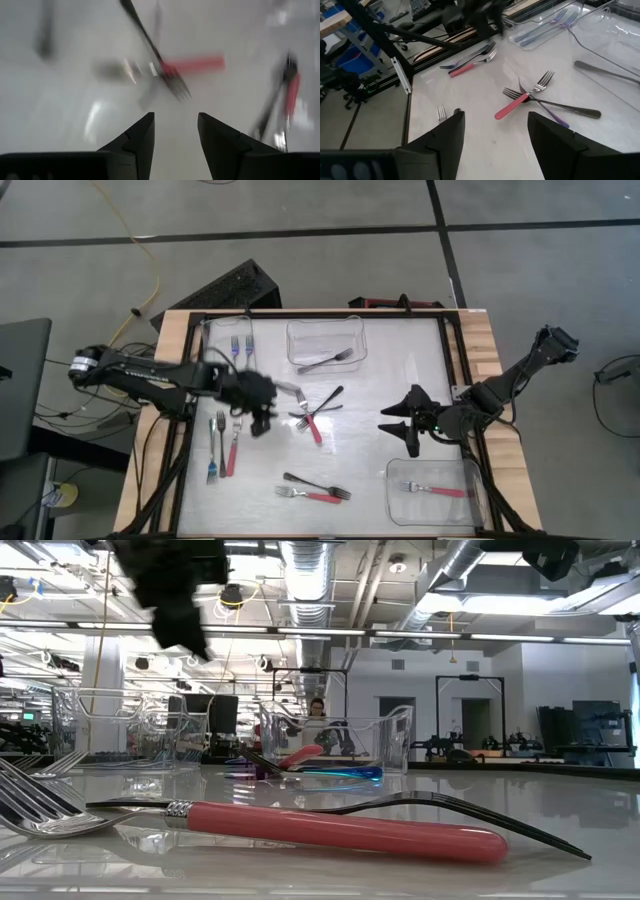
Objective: Sort silverware by color (type)
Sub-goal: Put the pink fork into the bottom right transparent bin
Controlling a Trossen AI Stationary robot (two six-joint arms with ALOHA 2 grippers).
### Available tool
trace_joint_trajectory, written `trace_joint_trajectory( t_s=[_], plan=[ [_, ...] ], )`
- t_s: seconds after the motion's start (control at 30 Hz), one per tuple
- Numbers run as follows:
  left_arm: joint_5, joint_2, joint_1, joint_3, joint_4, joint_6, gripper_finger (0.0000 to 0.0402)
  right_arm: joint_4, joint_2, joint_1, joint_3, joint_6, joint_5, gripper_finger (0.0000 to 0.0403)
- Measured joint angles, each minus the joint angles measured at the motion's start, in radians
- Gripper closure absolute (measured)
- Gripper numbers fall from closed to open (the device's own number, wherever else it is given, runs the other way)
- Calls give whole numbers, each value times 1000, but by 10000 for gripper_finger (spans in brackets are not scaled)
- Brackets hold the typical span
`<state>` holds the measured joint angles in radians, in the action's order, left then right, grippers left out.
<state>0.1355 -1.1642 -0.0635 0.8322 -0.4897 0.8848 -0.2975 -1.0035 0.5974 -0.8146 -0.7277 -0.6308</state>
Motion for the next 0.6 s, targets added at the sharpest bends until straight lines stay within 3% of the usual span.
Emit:
trace_joint_trajectory(
  t_s=[0.3, 0.4, 0.6],
  plan=[
    [81, -84, -297, 0, -266, 377, 291, -4, 0, -5, 0, 30, 0, 165],
    [88, -121, -355, -1, -342, 507, 294, -4, 0, -5, 0, 30, 0, 165],
    [86, -211, -419, -2, -334, 677, 287, -6, 0, -5, 0, 30, 0, 165]
  ],
)
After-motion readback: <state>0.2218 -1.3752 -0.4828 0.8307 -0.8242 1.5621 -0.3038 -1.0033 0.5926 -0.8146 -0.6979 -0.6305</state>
